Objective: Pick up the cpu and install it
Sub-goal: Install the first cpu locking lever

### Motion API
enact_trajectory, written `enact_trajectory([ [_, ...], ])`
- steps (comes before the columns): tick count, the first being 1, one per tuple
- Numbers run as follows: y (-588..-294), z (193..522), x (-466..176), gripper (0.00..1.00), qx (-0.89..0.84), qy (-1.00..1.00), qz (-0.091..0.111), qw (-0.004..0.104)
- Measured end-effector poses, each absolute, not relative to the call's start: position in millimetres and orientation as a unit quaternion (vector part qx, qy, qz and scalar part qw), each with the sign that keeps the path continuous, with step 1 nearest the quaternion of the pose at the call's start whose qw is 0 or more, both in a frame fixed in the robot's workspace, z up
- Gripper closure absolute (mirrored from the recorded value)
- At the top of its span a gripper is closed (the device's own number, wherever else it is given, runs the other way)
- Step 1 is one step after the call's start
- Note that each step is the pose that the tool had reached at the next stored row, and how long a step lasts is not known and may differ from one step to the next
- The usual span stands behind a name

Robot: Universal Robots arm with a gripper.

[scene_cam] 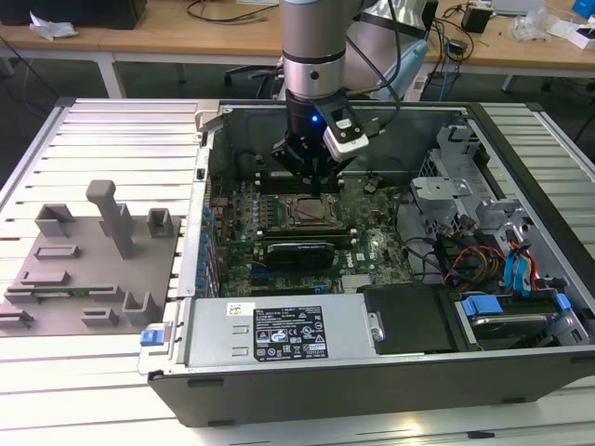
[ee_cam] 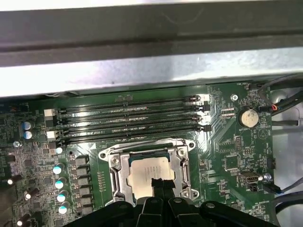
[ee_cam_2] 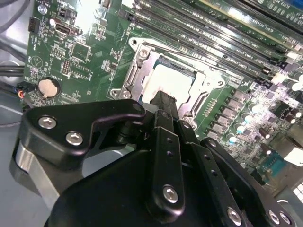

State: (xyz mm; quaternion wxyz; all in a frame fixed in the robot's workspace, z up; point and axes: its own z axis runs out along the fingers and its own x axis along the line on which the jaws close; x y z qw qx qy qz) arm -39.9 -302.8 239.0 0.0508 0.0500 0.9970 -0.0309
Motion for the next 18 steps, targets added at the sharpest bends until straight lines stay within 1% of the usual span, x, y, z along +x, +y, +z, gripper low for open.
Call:
enact_trajectory([
  [10,-317,239,-40,0.89,0.050,0.997,-0.031,0.051],
  [14,-318,239,-40,0.89,0.049,0.997,-0.031,0.050],
  [16,-318,239,-40,0.89,0.049,0.998,-0.031,0.040],
  [18,-318,239,-40,0.89,0.049,0.998,-0.031,0.038],
])
